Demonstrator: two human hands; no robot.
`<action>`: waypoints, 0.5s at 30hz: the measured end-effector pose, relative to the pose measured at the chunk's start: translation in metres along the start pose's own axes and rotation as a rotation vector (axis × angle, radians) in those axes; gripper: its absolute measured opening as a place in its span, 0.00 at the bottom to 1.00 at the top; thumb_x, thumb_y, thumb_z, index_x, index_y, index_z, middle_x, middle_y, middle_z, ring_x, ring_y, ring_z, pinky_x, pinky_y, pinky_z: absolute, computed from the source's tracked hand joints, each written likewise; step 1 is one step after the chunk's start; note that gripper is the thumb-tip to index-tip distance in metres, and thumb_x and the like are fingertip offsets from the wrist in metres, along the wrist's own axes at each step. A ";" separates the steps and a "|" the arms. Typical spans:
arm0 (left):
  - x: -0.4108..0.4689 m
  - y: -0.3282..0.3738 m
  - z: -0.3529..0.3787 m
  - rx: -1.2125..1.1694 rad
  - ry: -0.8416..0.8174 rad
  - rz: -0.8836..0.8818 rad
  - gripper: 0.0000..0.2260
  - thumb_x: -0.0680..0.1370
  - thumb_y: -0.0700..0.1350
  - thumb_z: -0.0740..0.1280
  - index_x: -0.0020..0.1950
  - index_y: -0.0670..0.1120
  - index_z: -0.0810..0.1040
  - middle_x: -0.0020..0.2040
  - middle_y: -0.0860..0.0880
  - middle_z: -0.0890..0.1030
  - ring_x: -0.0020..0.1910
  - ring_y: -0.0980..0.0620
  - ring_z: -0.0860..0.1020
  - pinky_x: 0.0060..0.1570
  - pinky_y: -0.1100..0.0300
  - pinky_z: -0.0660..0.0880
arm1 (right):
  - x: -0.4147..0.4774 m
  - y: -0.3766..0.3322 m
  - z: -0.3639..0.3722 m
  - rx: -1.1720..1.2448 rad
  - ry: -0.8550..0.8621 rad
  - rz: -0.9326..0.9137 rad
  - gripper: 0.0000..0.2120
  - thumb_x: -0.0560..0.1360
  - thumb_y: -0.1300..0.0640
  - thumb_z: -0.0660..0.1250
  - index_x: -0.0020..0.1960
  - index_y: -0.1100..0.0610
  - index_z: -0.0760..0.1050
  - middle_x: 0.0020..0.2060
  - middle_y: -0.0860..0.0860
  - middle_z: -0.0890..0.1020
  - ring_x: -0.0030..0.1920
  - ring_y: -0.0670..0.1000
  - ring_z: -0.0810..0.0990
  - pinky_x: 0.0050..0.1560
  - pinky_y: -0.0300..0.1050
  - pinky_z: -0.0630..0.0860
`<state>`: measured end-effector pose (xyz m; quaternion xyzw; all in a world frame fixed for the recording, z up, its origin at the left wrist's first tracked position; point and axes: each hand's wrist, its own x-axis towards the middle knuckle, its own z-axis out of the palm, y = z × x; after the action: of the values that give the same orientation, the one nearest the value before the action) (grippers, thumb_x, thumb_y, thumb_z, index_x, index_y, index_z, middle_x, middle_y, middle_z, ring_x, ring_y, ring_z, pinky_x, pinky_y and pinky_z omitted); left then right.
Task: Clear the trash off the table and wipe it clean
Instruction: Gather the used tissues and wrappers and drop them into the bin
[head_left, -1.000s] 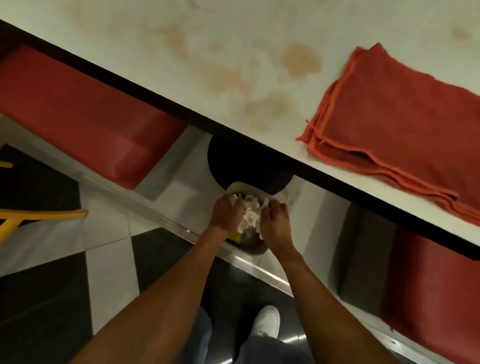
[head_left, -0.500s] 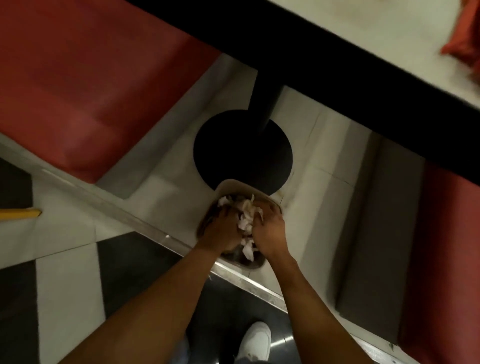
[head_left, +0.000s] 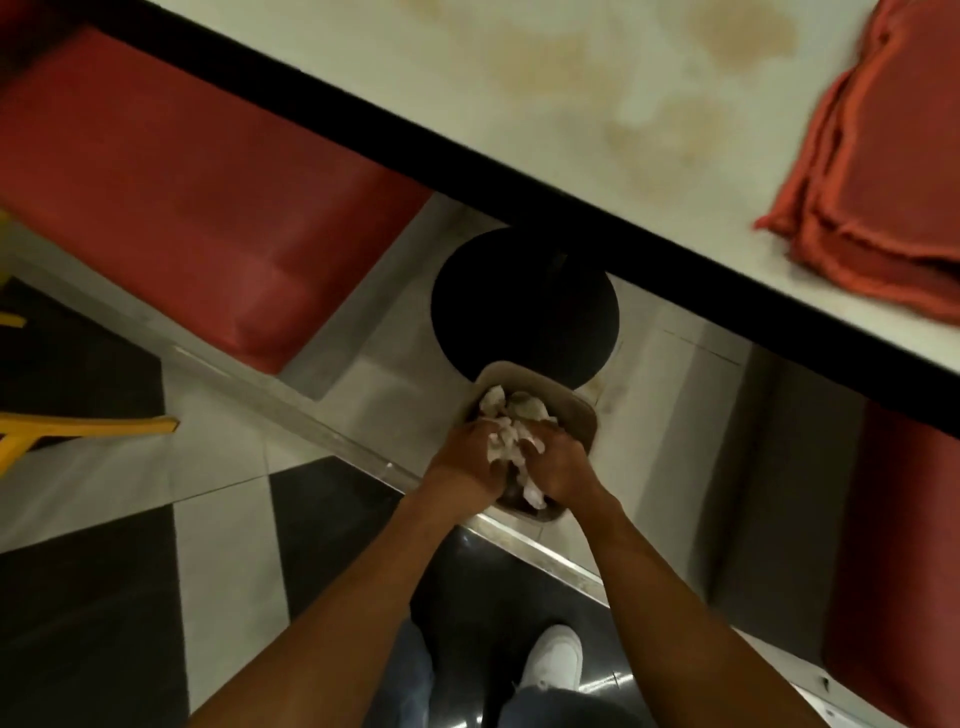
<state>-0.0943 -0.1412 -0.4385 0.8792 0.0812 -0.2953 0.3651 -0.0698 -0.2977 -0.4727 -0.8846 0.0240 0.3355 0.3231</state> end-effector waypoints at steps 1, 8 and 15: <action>-0.013 0.009 -0.008 -0.006 -0.004 -0.009 0.18 0.85 0.52 0.62 0.75 0.51 0.71 0.71 0.46 0.76 0.68 0.45 0.76 0.70 0.49 0.73 | -0.011 -0.006 -0.008 -0.040 0.011 -0.045 0.24 0.85 0.57 0.64 0.79 0.60 0.67 0.77 0.60 0.70 0.77 0.61 0.68 0.79 0.52 0.62; -0.099 0.065 -0.052 -0.078 0.038 -0.049 0.21 0.83 0.45 0.66 0.76 0.48 0.72 0.74 0.44 0.74 0.72 0.43 0.74 0.74 0.47 0.71 | -0.126 -0.063 -0.069 0.135 0.106 0.047 0.23 0.84 0.55 0.65 0.78 0.53 0.69 0.75 0.57 0.74 0.73 0.60 0.74 0.73 0.46 0.68; -0.183 0.130 -0.091 -0.139 0.070 -0.060 0.16 0.82 0.45 0.66 0.70 0.50 0.77 0.67 0.48 0.80 0.65 0.47 0.78 0.68 0.50 0.75 | -0.245 -0.114 -0.121 0.186 0.149 0.035 0.22 0.83 0.56 0.65 0.77 0.54 0.72 0.72 0.56 0.78 0.71 0.58 0.76 0.63 0.34 0.66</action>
<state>-0.1548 -0.1586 -0.2045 0.8587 0.1407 -0.2689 0.4129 -0.1597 -0.3213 -0.1914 -0.8727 0.0944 0.2706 0.3953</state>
